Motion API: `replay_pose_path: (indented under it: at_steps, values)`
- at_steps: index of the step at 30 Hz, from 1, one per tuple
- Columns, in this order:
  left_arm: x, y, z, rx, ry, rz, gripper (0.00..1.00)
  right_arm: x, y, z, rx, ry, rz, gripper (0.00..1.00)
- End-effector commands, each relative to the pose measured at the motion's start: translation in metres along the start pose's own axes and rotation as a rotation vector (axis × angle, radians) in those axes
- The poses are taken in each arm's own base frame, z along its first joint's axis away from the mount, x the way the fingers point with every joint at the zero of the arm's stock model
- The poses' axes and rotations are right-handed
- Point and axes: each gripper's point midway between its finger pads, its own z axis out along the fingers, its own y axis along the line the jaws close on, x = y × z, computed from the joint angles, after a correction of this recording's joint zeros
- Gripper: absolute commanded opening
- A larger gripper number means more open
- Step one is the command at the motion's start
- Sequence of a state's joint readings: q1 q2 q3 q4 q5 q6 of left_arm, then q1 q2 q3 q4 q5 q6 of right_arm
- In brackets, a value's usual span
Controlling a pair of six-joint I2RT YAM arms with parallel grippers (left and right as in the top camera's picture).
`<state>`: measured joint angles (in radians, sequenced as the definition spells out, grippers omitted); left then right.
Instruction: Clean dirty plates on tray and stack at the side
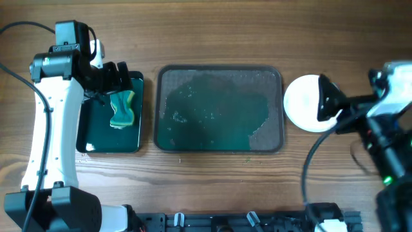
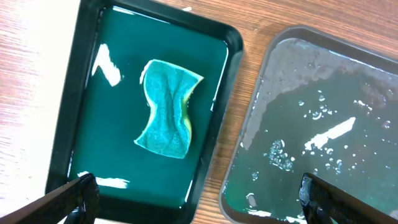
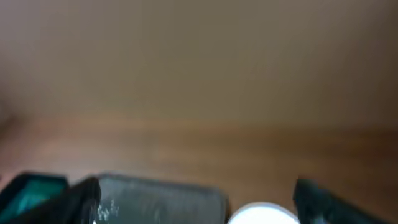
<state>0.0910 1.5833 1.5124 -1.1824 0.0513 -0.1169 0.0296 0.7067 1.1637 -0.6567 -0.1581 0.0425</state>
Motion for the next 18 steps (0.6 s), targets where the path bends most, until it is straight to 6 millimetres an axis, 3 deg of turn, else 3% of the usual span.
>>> replay_pose_path:
  at_steps: [1, 7, 10, 16, 18]
  values:
    - [-0.001, -0.002, 0.001, 0.012, 0.001, -0.003, 1.0, 0.055, 0.008, 0.005, -0.065, -0.072, -0.054, 1.0]
    - [-0.001, -0.002, 0.001, 0.012, 0.001, -0.003, 1.0, 0.143, 0.003, 0.017, -0.075, -0.243, -0.074, 1.0]
    - [-0.001, -0.002, 0.001, 0.012, 0.001, -0.003, 1.0, 0.166, 0.001, 0.021, -0.076, -0.369, -0.081, 1.0]
    - [-0.001, -0.002, 0.001, 0.012, 0.001, -0.003, 1.0, 0.217, -0.003, 0.036, -0.073, -0.211, -0.053, 1.0]
    - [-0.001, -0.002, 0.001, 0.012, 0.001, -0.003, 1.0, 0.217, -0.002, 0.036, -0.077, -0.211, -0.057, 1.0]
